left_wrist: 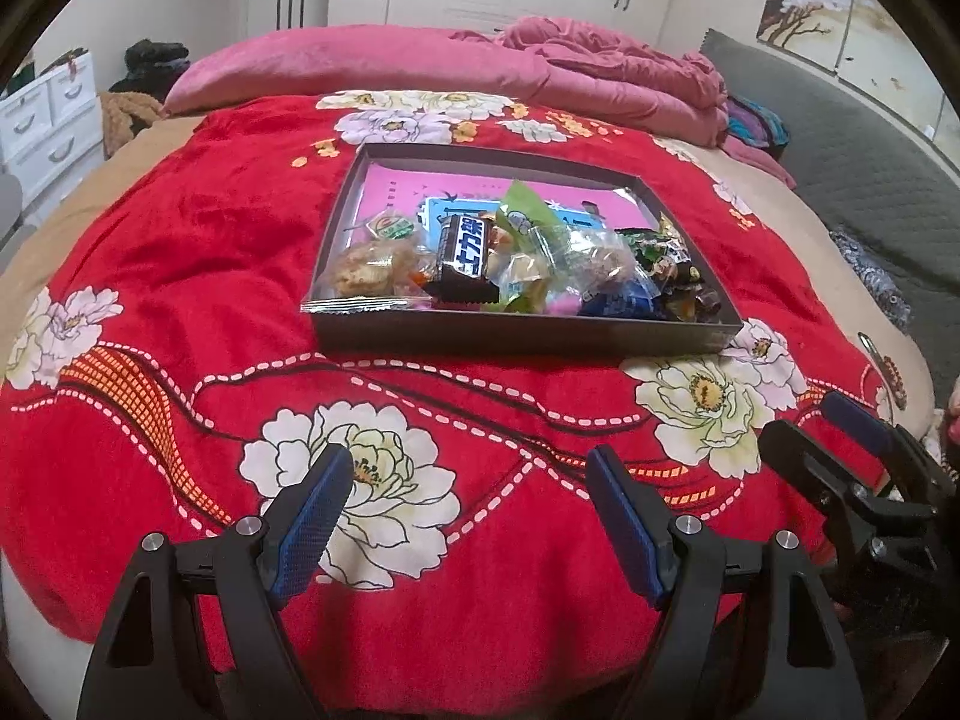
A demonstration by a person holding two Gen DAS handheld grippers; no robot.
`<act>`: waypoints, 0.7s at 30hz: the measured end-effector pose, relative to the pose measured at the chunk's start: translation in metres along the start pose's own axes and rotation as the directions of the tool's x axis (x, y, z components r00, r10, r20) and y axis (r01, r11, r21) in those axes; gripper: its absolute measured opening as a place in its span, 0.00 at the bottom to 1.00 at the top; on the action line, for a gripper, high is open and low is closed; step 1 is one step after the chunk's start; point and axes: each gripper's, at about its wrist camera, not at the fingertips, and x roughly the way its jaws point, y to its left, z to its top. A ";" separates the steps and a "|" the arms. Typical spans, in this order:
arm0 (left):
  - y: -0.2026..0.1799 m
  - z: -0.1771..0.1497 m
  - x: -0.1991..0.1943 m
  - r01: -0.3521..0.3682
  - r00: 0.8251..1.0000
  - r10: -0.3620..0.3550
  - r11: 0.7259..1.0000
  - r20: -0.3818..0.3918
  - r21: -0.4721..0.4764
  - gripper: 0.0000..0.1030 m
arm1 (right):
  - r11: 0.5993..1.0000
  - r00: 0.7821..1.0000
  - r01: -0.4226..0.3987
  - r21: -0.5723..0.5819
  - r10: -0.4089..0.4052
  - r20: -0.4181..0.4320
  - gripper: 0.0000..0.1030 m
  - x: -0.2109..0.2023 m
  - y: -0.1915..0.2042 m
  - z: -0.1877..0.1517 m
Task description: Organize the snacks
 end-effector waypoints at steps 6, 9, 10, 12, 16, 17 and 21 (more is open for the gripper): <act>-0.004 -0.002 -0.002 -0.011 1.000 0.010 1.000 0.005 0.026 0.79 | 1.000 1.000 0.005 0.009 -0.005 -0.004 0.99 0.000 -0.003 0.000; -0.006 -0.002 -0.002 -0.008 1.000 0.008 0.999 0.007 0.034 0.79 | 1.000 1.000 0.005 0.002 -0.005 -0.001 0.99 -0.002 -0.002 -0.001; -0.006 -0.002 -0.002 -0.007 1.000 0.007 0.999 0.006 0.033 0.79 | 1.000 1.000 0.004 0.000 -0.004 -0.002 0.99 -0.001 -0.002 -0.001; -0.006 -0.002 -0.001 -0.006 1.000 0.006 1.000 0.002 0.029 0.79 | 1.000 1.000 0.005 -0.001 -0.005 -0.002 0.99 -0.002 -0.002 -0.001; -0.004 -0.002 0.000 -0.006 1.000 0.006 1.000 -0.001 0.020 0.79 | 1.000 1.000 0.006 0.005 -0.006 0.000 0.99 -0.002 -0.003 -0.001; -0.004 -0.002 0.000 -0.006 1.000 0.006 1.000 -0.003 0.019 0.79 | 1.000 1.000 0.006 0.006 -0.006 -0.001 0.99 -0.001 -0.003 -0.001; -0.004 -0.001 0.000 -0.009 1.000 0.009 1.000 0.000 0.020 0.79 | 1.000 1.000 0.006 0.007 -0.006 -0.003 0.99 -0.001 -0.004 -0.001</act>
